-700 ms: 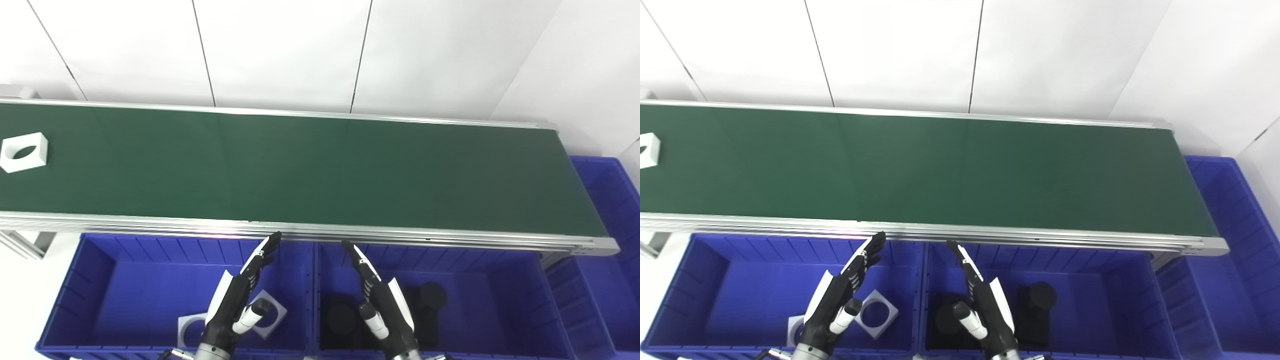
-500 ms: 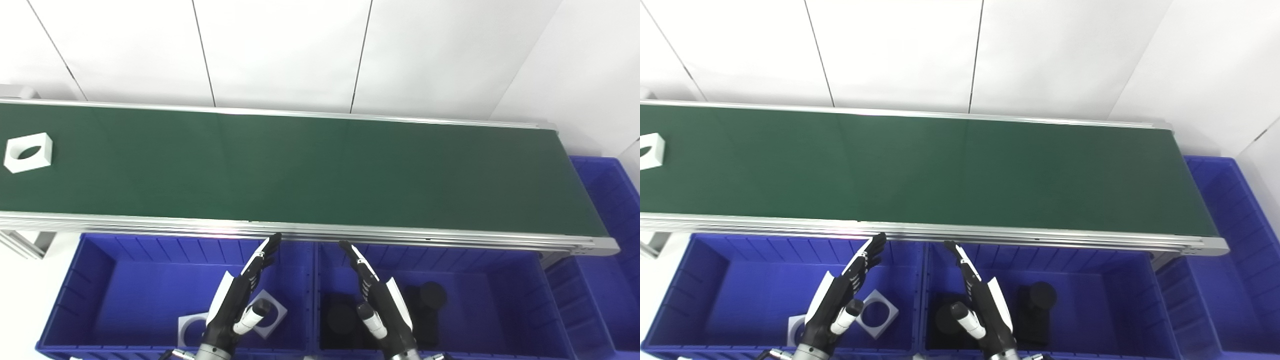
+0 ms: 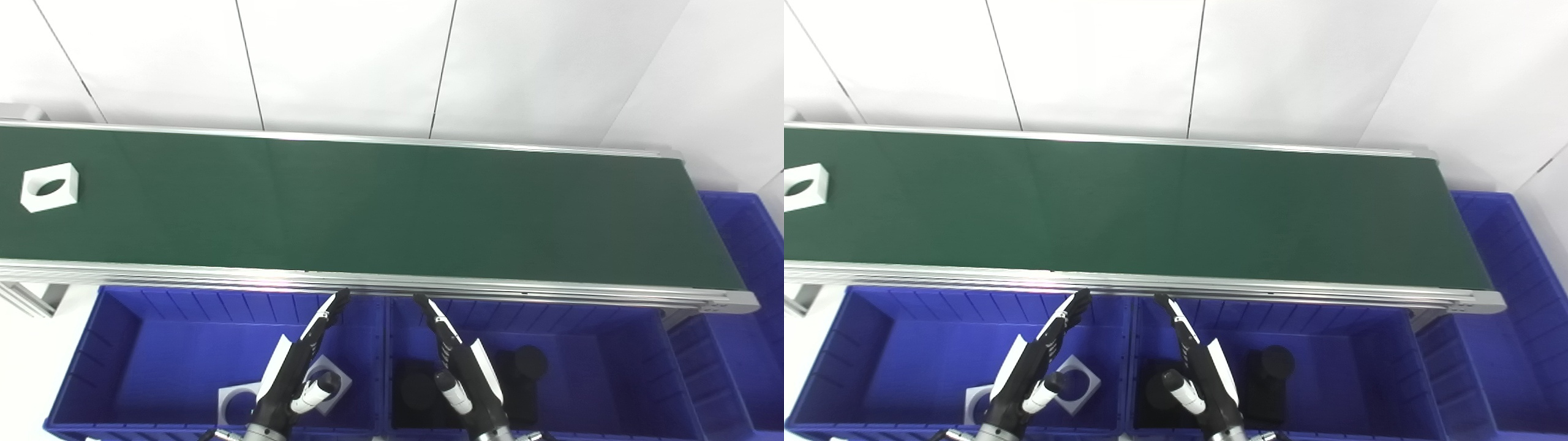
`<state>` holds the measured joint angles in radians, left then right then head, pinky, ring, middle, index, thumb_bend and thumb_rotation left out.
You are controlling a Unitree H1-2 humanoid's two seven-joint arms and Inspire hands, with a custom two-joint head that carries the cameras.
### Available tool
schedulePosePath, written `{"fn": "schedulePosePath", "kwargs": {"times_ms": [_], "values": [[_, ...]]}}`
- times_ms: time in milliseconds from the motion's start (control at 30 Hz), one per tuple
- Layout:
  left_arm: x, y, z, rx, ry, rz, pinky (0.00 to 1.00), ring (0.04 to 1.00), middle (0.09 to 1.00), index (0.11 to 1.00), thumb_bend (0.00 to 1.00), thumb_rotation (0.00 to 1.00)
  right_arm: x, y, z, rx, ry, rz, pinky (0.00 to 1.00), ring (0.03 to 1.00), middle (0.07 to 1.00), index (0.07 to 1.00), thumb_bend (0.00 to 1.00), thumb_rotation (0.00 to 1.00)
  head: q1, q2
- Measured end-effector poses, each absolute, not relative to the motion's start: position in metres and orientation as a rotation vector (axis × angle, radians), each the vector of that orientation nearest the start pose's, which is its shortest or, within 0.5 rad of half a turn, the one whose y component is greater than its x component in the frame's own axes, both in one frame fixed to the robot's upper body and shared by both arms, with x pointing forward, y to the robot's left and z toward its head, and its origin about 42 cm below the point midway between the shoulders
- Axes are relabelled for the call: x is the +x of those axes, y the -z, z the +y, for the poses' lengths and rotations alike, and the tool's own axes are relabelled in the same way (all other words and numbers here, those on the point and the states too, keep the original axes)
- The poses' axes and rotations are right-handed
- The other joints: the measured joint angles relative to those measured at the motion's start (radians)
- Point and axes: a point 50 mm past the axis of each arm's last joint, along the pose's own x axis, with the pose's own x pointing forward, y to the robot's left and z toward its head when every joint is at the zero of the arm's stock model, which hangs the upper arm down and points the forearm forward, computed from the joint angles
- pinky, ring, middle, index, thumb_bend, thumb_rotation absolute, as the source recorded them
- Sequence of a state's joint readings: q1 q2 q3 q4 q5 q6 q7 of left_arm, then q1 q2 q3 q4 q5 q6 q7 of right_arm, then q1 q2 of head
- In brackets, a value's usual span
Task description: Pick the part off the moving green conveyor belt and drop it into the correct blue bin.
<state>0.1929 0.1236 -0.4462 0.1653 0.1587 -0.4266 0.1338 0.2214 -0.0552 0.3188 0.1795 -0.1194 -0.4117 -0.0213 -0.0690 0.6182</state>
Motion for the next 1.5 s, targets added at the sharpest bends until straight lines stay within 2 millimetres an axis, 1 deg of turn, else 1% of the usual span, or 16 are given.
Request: {"fn": "schedulePosePath", "kwargs": {"times_ms": [167,400,867,900,967,1000,1067,1100,1133,1200,1333,1400,1500], "values": [[0.18,-0.028,0.146,0.161,0.343,-0.086,0.92,0.948,0.949,0.943,0.82,0.99,0.181,-0.022,-0.153,-0.099,-0.292,-0.025,1.0,1.0,0.988,0.95,1.0,1.0,0.0,0.0],[0.182,-0.028,0.146,0.154,0.341,-0.087,0.91,0.944,0.951,0.943,0.84,0.99,0.181,-0.022,-0.153,-0.089,-0.282,-0.024,1.0,1.0,0.995,0.953,1.0,1.0,-0.005,-0.002],[0.182,-0.028,0.145,0.15,0.345,-0.087,0.91,0.942,0.95,0.944,0.86,0.98,0.181,-0.022,-0.157,-0.069,-0.257,-0.017,1.0,1.0,0.997,0.949,1.0,0.99,0.003,-0.008],[0.182,-0.028,0.145,0.15,0.345,-0.087,0.91,0.943,0.949,0.943,0.86,0.98,0.181,-0.022,-0.157,-0.067,-0.256,-0.016,1.0,1.0,0.999,0.95,1.0,0.99,0.003,-0.011],[0.182,-0.028,0.145,0.15,0.346,-0.086,0.91,0.945,0.948,0.943,0.87,0.98,0.18,-0.021,-0.157,-0.067,-0.256,-0.015,1.0,1.0,0.999,0.95,1.0,0.99,0.017,-0.041],[0.182,-0.028,0.145,0.15,0.346,-0.084,0.91,0.945,0.946,0.941,0.88,0.98,0.18,-0.021,-0.157,-0.067,-0.256,-0.013,1.0,1.0,0.999,0.95,1.0,0.98,0.021,-0.049],[0.181,-0.025,0.145,0.152,0.346,-0.075,0.9,0.942,0.942,0.933,0.88,0.97,0.179,-0.019,-0.157,-0.067,-0.256,-0.005,1.0,1.0,0.997,0.95,1.0,0.98,0.023,-0.052],[0.18,-0.023,0.145,0.154,0.347,-0.067,0.9,0.941,0.941,0.93,0.88,0.97,0.178,-0.016,-0.157,-0.068,-0.257,0.003,1.0,1.0,0.996,0.95,1.0,0.98,0.031,-0.07],[0.18,-0.021,0.145,0.156,0.349,-0.062,0.89,0.935,0.939,0.927,0.88,0.96,0.177,-0.013,-0.157,-0.068,-0.257,0.015,1.0,1.0,0.995,0.949,1.0,0.98,0.031,-0.071],[0.179,-0.019,0.145,0.158,0.351,-0.051,0.89,0.933,0.937,0.922,0.89,0.95,0.176,-0.011,-0.158,-0.068,-0.256,0.022,1.0,1.0,0.993,0.947,1.0,0.98,0.041,-0.093],[0.179,-0.015,0.144,0.16,0.354,-0.039,0.89,0.931,0.935,0.92,0.89,0.94,0.177,-0.012,-0.159,-0.068,-0.254,0.02,1.0,1.0,0.99,0.944,1.0,0.98,0.048,-0.095],[0.18,-0.015,0.143,0.158,0.356,-0.042,0.89,0.929,0.933,0.918,0.9,0.93,0.177,-0.012,-0.16,-0.07,-0.252,0.02,1.0,1.0,0.987,0.944,1.0,0.99,0.064,-0.1],[0.181,-0.016,0.14,0.161,0.357,-0.048,0.88,0.928,0.931,0.918,0.91,0.94,0.177,-0.012,-0.162,-0.076,-0.252,0.02,1.0,1.0,0.991,0.948,1.0,0.99,0.075,-0.103]]}}
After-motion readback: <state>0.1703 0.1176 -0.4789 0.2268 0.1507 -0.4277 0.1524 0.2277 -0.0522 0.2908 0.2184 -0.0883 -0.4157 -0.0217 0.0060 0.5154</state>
